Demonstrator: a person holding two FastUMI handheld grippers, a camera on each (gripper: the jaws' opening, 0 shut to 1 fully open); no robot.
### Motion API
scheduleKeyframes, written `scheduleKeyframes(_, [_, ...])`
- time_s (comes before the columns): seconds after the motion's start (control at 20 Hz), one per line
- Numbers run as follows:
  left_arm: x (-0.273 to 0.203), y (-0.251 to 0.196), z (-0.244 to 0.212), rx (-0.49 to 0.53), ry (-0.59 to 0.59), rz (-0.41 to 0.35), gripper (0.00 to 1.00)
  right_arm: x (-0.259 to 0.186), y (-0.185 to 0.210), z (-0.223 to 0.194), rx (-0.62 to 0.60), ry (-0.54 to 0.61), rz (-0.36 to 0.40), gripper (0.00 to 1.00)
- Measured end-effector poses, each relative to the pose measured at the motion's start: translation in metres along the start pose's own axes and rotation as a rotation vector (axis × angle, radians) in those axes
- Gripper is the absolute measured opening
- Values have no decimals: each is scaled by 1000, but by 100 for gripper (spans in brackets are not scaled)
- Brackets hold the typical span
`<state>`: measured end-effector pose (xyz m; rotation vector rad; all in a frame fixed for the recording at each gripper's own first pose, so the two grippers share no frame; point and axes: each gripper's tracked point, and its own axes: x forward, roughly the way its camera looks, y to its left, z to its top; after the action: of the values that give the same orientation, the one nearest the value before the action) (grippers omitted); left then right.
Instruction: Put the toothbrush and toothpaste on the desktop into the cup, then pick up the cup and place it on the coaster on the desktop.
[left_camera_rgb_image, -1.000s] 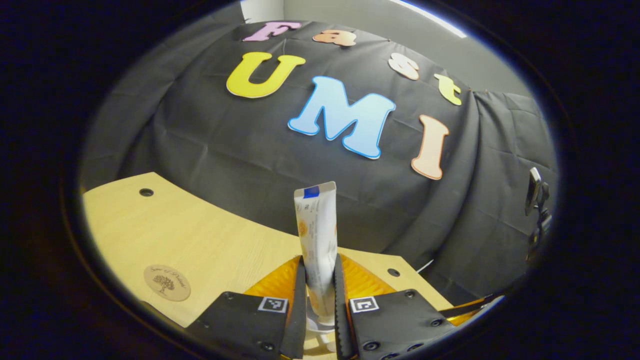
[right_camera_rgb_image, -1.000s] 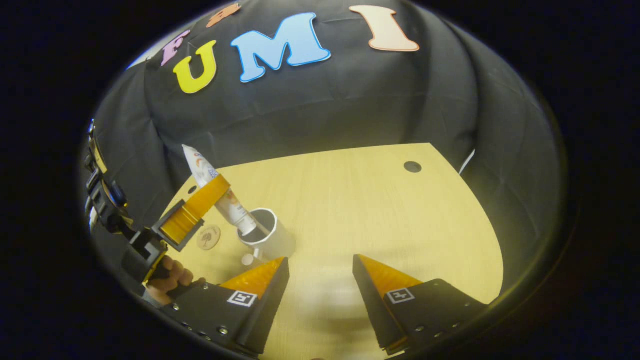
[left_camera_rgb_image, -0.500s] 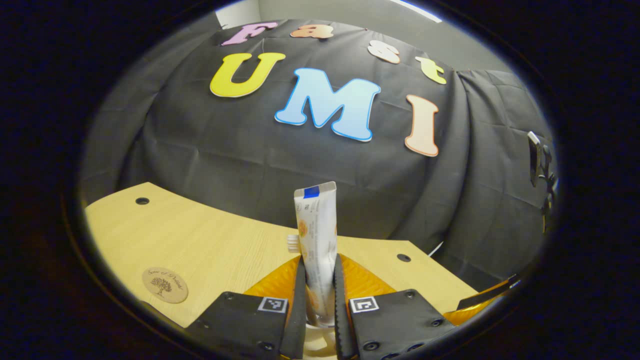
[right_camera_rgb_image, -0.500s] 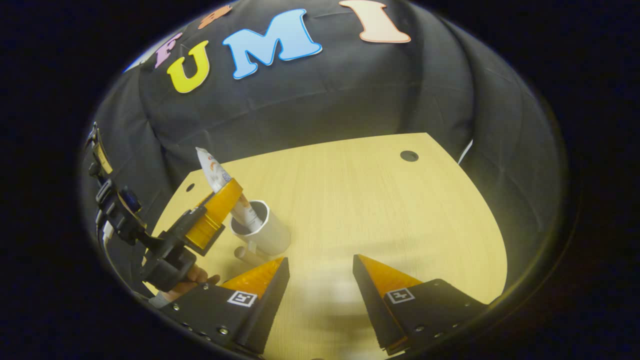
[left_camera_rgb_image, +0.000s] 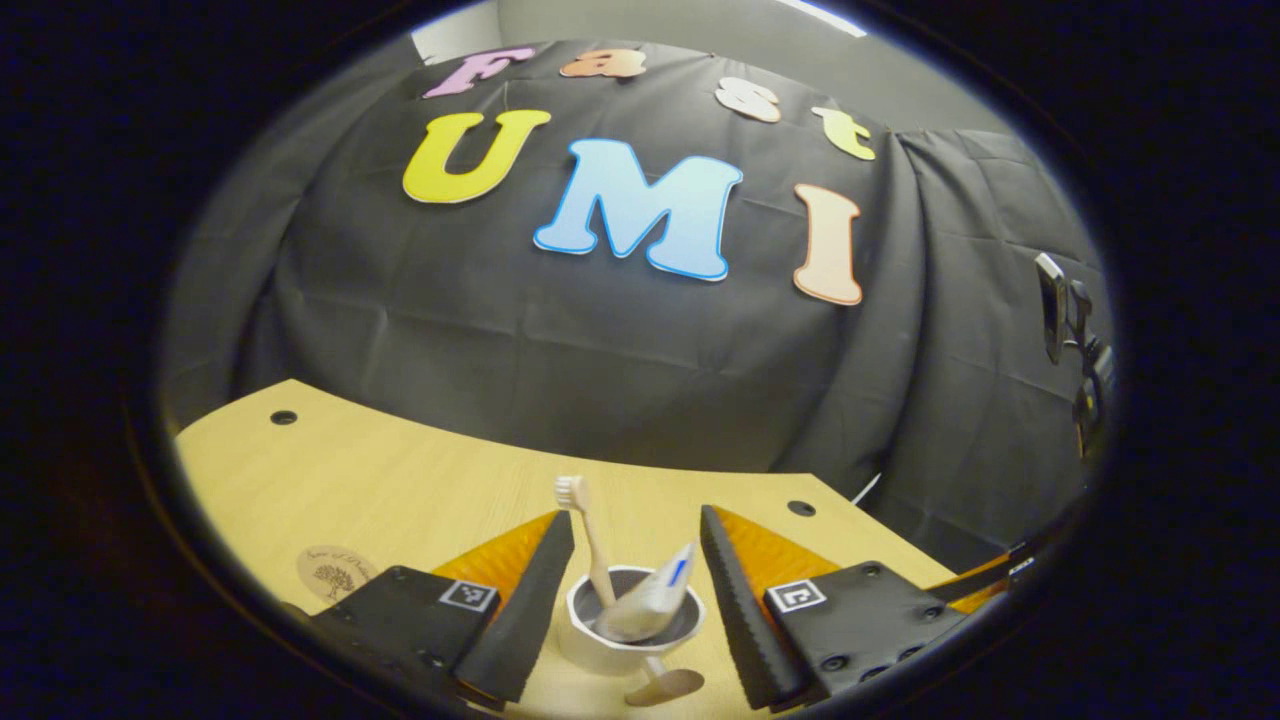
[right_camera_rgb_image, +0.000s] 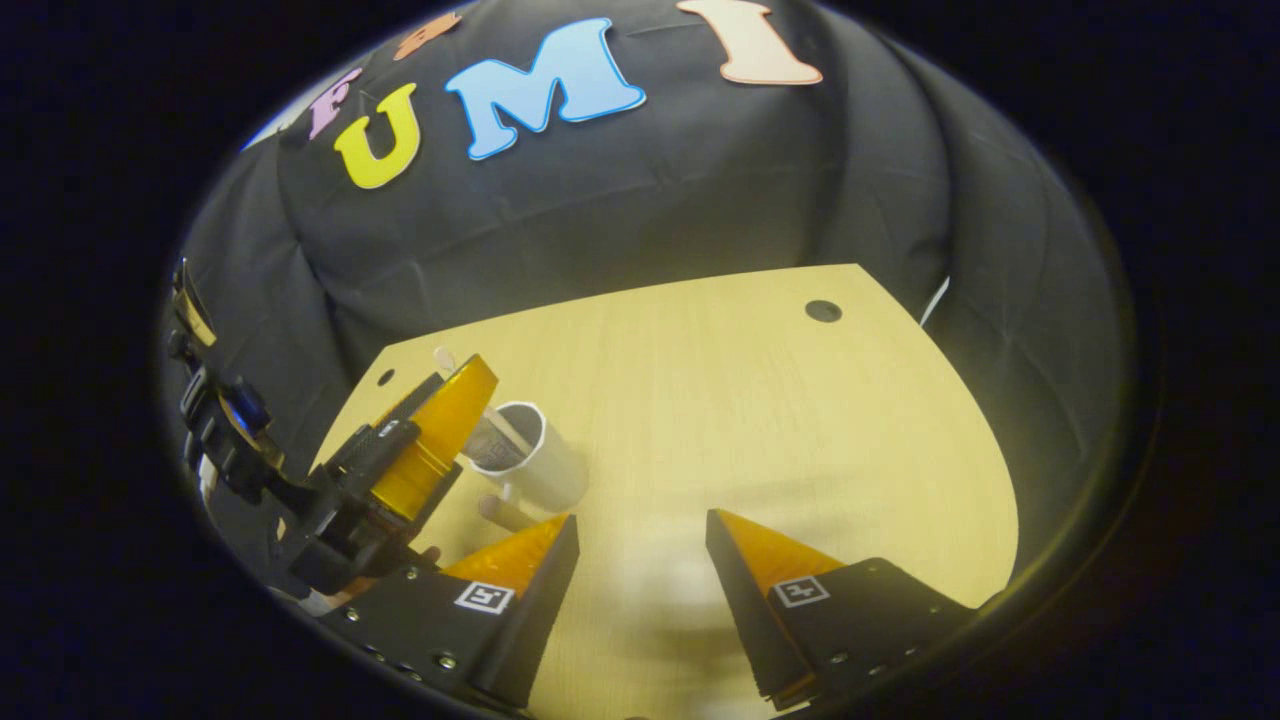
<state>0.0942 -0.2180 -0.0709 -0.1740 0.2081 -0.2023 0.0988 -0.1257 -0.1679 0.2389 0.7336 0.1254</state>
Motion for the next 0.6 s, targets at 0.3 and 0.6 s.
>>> scheduleKeyframes(0.3, [-18, 12, 17, -14, -2, 20, 87, 0, 15, 2, -29, 6, 9, 78])
scheduleKeyframes(0.6, [-44, 30, 45, 23, 1, 46, 93, 7, 41, 3, -83, 36, 15, 78])
